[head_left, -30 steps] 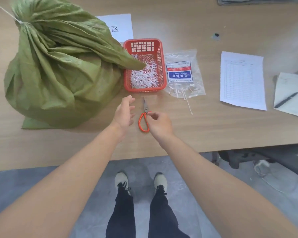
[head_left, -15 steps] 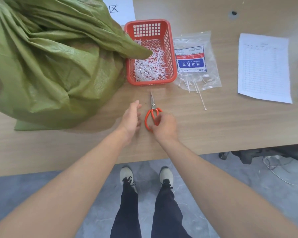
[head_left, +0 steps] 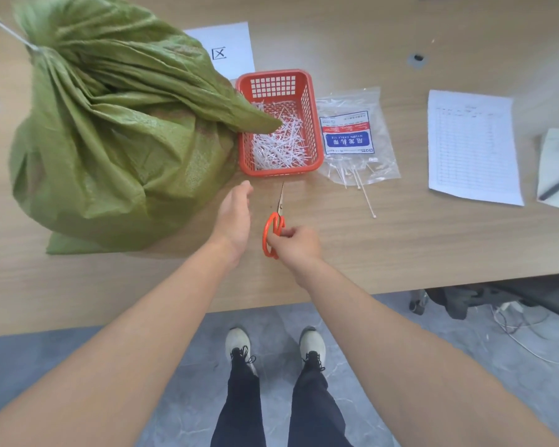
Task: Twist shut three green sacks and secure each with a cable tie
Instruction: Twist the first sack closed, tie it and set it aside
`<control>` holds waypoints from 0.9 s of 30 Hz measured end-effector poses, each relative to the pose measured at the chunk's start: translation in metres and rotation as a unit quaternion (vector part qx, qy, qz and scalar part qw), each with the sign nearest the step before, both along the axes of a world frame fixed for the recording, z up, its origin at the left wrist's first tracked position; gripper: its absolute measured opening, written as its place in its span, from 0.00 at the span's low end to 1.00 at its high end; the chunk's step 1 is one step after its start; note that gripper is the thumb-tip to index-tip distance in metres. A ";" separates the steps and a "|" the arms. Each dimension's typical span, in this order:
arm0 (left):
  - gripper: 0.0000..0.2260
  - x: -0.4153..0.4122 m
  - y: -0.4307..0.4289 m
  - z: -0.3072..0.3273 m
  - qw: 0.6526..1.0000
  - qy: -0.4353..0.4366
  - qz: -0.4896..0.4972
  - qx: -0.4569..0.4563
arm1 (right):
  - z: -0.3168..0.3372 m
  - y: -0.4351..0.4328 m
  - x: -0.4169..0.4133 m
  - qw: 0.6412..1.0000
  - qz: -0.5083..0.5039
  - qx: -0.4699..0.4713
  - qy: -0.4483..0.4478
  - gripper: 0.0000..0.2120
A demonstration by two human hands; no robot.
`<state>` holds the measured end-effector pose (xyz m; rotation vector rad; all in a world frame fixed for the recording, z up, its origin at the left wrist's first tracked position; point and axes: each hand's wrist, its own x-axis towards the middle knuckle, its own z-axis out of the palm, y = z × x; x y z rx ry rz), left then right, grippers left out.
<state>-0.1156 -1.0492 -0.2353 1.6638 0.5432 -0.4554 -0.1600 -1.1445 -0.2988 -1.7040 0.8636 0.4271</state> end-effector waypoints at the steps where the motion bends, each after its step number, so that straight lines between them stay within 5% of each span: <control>1: 0.21 -0.001 0.000 0.008 1.000 -0.010 0.003 -0.001 | 0.006 0.000 0.001 1.000 -0.012 0.022 -0.014 0.07; 6: 0.16 -0.004 0.000 0.049 0.998 -0.058 0.018 -0.005 | 0.049 0.001 0.010 0.984 -0.033 0.143 -0.098 0.01; 10: 0.12 -0.010 0.002 0.091 0.994 -0.092 0.041 -0.030 | 0.094 0.005 0.016 0.967 0.005 0.193 -0.164 0.07; 20: 0.19 -0.011 0.021 0.191 0.972 -0.214 0.084 -0.039 | 0.207 0.015 0.033 0.949 0.063 0.164 -0.261 0.05; 23: 0.21 -0.010 0.028 0.214 0.965 -0.240 0.097 -0.052 | 0.232 0.018 0.037 0.941 0.087 0.147 -0.294 0.11; 27: 0.17 -0.010 0.041 0.235 0.955 -0.267 0.121 -0.045 | 0.260 0.023 0.043 0.930 0.108 0.132 -0.325 0.10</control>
